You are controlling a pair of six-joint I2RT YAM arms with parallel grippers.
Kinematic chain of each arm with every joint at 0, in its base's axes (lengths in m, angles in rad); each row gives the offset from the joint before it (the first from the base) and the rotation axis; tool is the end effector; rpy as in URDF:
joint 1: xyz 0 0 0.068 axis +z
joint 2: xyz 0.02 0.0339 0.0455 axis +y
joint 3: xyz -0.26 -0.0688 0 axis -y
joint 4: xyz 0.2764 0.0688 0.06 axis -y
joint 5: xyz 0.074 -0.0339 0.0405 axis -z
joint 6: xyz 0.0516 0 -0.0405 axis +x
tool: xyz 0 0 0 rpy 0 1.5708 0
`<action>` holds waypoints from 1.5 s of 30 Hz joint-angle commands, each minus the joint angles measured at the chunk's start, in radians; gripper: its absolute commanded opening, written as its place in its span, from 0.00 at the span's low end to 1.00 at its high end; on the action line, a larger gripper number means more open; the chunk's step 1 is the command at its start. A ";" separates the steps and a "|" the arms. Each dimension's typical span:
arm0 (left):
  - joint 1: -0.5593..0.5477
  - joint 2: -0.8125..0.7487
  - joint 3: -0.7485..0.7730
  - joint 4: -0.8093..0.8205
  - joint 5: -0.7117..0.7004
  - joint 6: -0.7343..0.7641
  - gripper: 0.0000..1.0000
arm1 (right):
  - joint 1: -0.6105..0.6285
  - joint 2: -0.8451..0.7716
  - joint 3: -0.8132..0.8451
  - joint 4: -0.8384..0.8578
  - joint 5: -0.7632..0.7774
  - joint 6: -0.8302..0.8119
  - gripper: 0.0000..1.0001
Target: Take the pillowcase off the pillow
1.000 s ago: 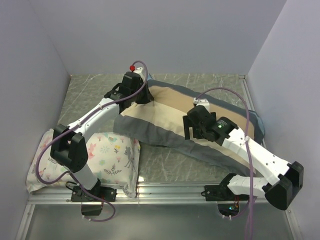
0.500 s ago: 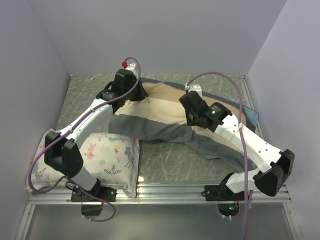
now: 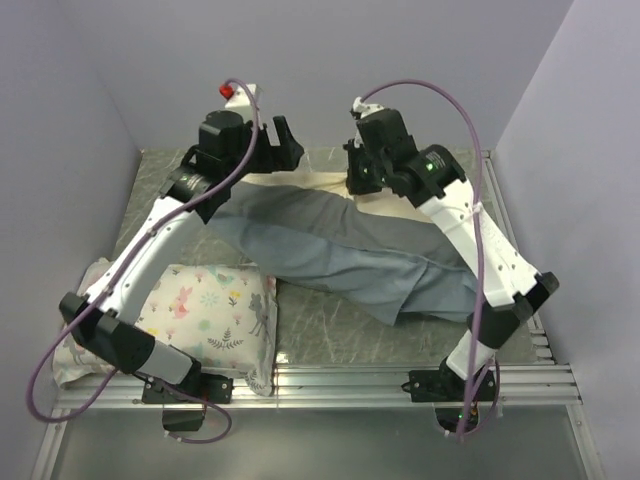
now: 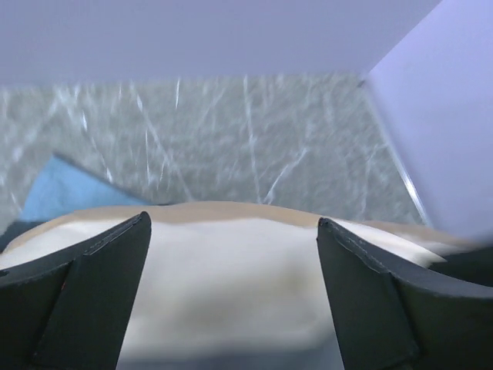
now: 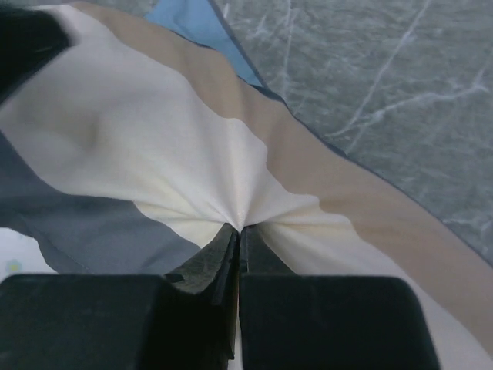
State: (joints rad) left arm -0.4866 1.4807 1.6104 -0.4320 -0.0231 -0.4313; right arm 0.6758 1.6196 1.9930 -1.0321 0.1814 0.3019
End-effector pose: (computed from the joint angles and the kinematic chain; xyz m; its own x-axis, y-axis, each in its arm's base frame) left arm 0.3389 -0.1780 0.4303 -0.4264 -0.2473 -0.8701 0.2970 0.8703 -0.3928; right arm 0.2920 0.2222 0.4535 -0.6058 -0.1109 -0.7879 -0.3392 0.9317 0.1297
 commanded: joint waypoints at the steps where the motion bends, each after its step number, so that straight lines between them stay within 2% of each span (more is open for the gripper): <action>1: -0.024 -0.102 0.097 -0.010 -0.063 0.077 0.94 | -0.123 0.057 0.102 0.170 -0.178 0.011 0.00; 7: -0.132 -0.189 0.043 -0.027 -0.152 0.092 0.95 | -0.280 0.245 0.130 0.273 -0.413 0.107 0.00; 14: -0.198 -0.238 -0.275 0.091 -0.155 0.003 0.95 | -0.410 0.486 0.128 0.369 -0.482 0.181 0.00; 18: -0.208 -0.195 -0.371 0.197 -0.167 -0.030 0.98 | -0.435 0.574 0.176 0.351 -0.487 0.184 0.00; 20: -0.208 -0.145 -0.398 0.243 -0.156 -0.034 0.99 | -0.433 0.582 0.145 0.369 -0.488 0.184 0.00; 27: -0.205 0.015 -0.389 0.450 -0.158 -0.014 0.99 | -0.415 0.629 0.121 0.386 -0.526 0.161 0.00; 31: -0.202 0.105 -0.319 0.435 -0.231 0.002 0.99 | -0.391 0.664 0.138 0.360 -0.603 0.120 0.00; 33: -0.199 0.150 -0.278 0.357 -0.317 -0.004 0.98 | -0.383 0.694 0.184 0.321 -0.611 0.102 0.00; 34: -0.198 0.164 -0.264 0.336 -0.348 -0.007 0.94 | -0.375 0.701 0.211 0.308 -0.623 0.089 0.00; 36: -0.198 0.190 -0.222 0.276 -0.373 -0.006 0.66 | -0.372 0.714 0.231 0.288 -0.631 0.085 0.00; 37: -0.201 0.190 -0.212 0.257 -0.388 -0.009 0.49 | -0.372 0.712 0.236 0.288 -0.628 0.088 0.00; 38: -0.202 0.175 -0.202 0.248 -0.393 -0.011 0.16 | -0.374 0.698 0.233 0.290 -0.623 0.089 0.00; 39: -0.210 0.164 -0.205 0.240 -0.391 -0.015 0.06 | -0.374 0.689 0.231 0.294 -0.619 0.091 0.00; 40: -0.211 0.150 -0.208 0.239 -0.406 -0.015 0.00 | -0.372 0.677 0.230 0.297 -0.606 0.097 0.01; 43: -0.236 0.102 -0.198 0.188 -0.449 -0.017 0.00 | -0.374 0.625 0.257 0.293 -0.557 0.100 0.17; 44: -0.245 0.090 -0.178 0.167 -0.492 -0.015 0.00 | -0.371 0.605 0.276 0.287 -0.534 0.101 0.30; 45: -0.260 0.087 -0.164 0.148 -0.511 -0.017 0.00 | -0.371 0.594 0.297 0.274 -0.525 0.103 0.38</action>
State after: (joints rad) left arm -0.7105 1.6341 1.3666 -0.2363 -0.4362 -0.4473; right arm 0.2726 2.2948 2.2204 -0.6846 -0.3561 0.4202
